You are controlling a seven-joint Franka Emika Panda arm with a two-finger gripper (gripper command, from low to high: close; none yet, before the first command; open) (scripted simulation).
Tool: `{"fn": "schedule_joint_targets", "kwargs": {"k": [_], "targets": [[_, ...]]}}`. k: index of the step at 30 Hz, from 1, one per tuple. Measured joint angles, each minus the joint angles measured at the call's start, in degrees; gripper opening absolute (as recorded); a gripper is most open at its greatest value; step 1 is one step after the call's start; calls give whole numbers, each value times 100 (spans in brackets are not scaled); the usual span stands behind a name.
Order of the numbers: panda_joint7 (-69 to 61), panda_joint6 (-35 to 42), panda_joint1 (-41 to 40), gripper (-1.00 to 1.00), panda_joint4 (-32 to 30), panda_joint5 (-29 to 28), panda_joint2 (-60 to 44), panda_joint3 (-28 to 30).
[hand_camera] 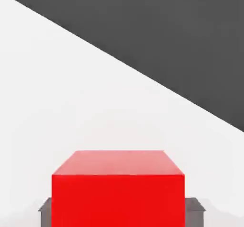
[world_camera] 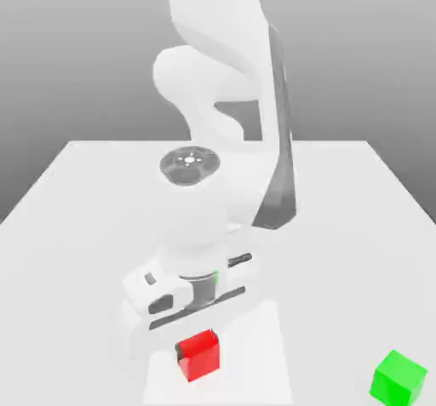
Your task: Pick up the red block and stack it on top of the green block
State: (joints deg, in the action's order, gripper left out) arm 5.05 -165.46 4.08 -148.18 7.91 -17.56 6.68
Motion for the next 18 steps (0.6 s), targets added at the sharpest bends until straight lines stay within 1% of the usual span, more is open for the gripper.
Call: {"fn": "schedule_joint_targets", "kwargs": {"k": [2, 7, 8, 16, 18], "targets": [[-13, -37, -16, -100, 5, 14, -43, -21], [309, 703, 118, -100, -136, -421, 849, 206], [343, 859, 182, -100, -85, -497, 955, 170], [209, 1768, 1294, -100, 1218, -891, 565, -899], [190, 1801, 1582, -100, 1564, -1013, 249, -1121]]}}
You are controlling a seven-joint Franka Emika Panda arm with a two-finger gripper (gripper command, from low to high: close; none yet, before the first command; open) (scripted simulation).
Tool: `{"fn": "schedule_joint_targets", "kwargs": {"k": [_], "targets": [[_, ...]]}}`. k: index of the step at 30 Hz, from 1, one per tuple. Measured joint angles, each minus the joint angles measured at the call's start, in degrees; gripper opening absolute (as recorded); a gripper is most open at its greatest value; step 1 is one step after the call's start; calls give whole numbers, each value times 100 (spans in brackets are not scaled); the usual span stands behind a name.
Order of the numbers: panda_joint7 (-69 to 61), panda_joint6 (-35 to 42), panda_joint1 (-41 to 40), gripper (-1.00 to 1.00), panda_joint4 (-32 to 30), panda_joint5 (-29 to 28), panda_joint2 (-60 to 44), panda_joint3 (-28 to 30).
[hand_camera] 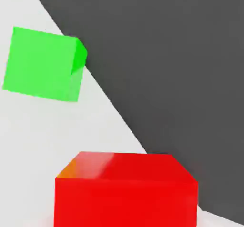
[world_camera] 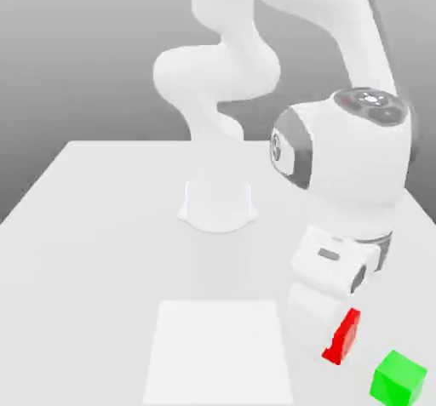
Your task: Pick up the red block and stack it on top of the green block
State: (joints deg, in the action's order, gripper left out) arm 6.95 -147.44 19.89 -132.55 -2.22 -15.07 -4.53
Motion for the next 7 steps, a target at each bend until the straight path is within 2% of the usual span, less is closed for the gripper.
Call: {"fn": "schedule_joint_targets", "kwargs": {"k": [2, 3, 7], "targets": [[29, -266, 158, -100, 176, -113, -444, -48], [49, -424, 201, 100, 211, -152, -639, -35], [49, -424, 201, 100, 211, -152, -639, -35]]}}
